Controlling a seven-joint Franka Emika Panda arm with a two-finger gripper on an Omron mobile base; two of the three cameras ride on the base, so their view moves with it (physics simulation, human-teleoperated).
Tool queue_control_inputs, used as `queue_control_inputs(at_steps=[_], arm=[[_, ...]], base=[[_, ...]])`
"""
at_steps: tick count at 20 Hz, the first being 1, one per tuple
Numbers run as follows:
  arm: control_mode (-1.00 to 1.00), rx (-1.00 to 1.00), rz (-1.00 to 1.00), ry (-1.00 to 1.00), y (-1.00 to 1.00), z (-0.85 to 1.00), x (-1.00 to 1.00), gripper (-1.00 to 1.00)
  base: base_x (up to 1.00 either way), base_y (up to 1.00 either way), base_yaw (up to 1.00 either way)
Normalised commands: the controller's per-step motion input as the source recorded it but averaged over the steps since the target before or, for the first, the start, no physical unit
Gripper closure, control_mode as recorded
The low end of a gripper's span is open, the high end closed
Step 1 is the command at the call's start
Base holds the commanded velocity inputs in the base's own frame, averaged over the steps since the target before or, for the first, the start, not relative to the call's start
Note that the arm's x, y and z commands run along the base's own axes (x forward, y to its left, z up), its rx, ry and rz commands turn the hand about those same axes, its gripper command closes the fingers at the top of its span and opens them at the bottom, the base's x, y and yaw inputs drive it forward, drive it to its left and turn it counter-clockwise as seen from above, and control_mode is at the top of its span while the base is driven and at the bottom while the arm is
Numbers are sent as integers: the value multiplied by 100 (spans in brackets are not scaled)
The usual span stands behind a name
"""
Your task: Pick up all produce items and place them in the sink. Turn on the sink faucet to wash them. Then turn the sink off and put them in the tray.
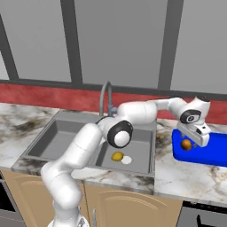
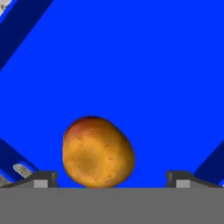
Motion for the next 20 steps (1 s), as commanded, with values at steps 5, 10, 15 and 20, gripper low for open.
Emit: queue_control_inputs(at_steps=[5, 10, 15, 20], arm=[[-100, -5, 0, -25, 72, 23, -100, -100], [-100, -12, 0, -8, 100, 11, -84, -100], [-100, -16, 0, 0, 100, 11, -52, -100], [-100, -8, 0, 12, 100, 1, -12, -100]], base=[[0, 0, 0], [0, 0, 0], [0, 0, 0], [0, 0, 0]])
